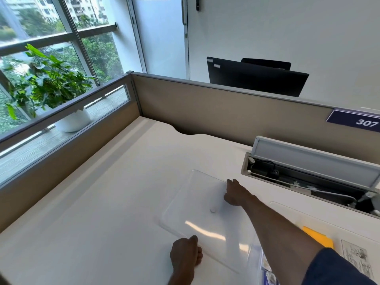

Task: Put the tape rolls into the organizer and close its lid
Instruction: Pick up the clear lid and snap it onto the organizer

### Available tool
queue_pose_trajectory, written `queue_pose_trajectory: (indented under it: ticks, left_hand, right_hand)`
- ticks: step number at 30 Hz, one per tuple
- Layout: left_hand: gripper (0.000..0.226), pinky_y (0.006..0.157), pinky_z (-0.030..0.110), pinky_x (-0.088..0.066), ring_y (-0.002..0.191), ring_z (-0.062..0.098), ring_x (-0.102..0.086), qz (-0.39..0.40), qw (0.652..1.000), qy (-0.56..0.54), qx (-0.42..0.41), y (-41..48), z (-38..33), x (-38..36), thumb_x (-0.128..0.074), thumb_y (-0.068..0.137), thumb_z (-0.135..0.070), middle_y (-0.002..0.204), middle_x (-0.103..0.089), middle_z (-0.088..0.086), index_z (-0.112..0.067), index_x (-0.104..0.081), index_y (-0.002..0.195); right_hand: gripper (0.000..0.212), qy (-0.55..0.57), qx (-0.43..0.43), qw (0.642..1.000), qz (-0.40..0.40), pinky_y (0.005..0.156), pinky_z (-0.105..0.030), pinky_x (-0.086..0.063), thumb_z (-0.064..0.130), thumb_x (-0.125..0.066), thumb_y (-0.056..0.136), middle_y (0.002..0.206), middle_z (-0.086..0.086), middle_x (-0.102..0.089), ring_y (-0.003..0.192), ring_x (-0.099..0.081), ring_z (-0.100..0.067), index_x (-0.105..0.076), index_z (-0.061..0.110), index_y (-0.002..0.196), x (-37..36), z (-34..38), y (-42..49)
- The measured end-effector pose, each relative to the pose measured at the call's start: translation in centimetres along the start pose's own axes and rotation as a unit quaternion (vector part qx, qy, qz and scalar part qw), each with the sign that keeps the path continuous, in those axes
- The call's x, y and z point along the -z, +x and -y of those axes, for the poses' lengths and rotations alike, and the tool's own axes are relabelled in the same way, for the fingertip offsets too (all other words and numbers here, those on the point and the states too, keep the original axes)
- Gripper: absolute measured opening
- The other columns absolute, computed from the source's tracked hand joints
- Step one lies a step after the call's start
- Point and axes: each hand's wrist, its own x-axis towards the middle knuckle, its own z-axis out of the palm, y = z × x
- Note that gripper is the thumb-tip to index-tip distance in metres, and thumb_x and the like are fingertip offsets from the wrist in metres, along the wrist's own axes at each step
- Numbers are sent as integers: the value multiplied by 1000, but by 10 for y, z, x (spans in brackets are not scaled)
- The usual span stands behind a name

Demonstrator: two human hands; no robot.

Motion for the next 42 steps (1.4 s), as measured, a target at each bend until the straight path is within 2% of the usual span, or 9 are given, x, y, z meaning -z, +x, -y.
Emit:
queue_pose_trajectory:
  ticks: [5,11,15,21,27,32,34,37,42]
  left_hand:
    - [13,61,37,-58,60,27,-65,-7,993,-112,-36,14,-4,4,-55,88,-4,69,-71,18,0,-66,81]
    - [11,53,27,-55,63,27,-62,19,975,-198,-100,22,-29,17,-53,92,1,79,-67,23,2,-62,99]
    - [15,66,31,-56,72,26,-61,26,955,-244,-169,19,-54,20,-51,96,-4,84,-66,19,-2,-61,107]
    - [24,71,28,-57,83,22,-70,56,931,-248,-262,-1,-105,6,-65,89,-8,95,-71,14,-2,-62,112]
    - [22,78,31,-57,90,13,-71,56,900,-114,-416,-43,-138,-17,-66,91,-20,99,-74,-6,-16,-70,111]
    - [14,66,20,-48,67,0,-56,44,804,40,-591,-78,-139,-36,-61,94,-31,73,-65,-18,-24,-72,98]
    - [18,66,18,-49,70,0,-61,49,761,100,-639,-91,-135,-42,-61,92,-28,83,-72,-12,-25,-71,107]
    - [28,80,22,-55,93,6,-68,63,694,155,-700,-105,-125,-48,-63,87,-20,110,-72,-6,-22,-70,114]
    - [29,75,25,-56,93,13,-67,68,584,239,-773,-124,-103,-58,-64,87,-18,111,-71,-7,-26,-68,114]
  right_hand:
    - [43,5,-1,1000,-8,101,-40,-41,14,-41,87,132,-20,-38,122,-47,-39,-37,5,129,0,-5,6]
    - [49,72,-20,997,-27,102,-39,-41,17,-40,89,134,-22,-38,123,-45,-39,-33,6,136,7,-2,11]
    - [55,183,-41,981,-48,81,-38,-54,22,-45,87,134,-20,-44,104,-60,-38,-35,9,139,21,1,10]
    - [9,448,-39,891,-56,52,-27,-43,19,-47,90,84,-8,-50,62,-51,-19,-52,13,95,50,12,-5]
    - [51,649,-38,758,-41,61,-34,-53,55,-48,89,87,-8,-52,67,-56,-24,-54,6,104,88,3,-30]
    - [89,790,-4,613,-3,77,-45,-57,78,-40,76,110,-22,-58,102,-61,-38,-50,-2,114,134,-21,-64]
    - [90,813,27,581,13,76,-46,-57,78,-41,76,119,-24,-56,110,-59,-40,-47,-2,117,150,-38,-81]
    - [64,793,55,606,21,78,-44,-59,52,-49,87,124,-22,-59,105,-64,-35,-49,0,124,162,-64,-106]
    - [30,776,66,627,24,85,-41,-56,28,-48,91,95,-12,-70,90,-69,-27,-63,8,107,161,-117,-146]
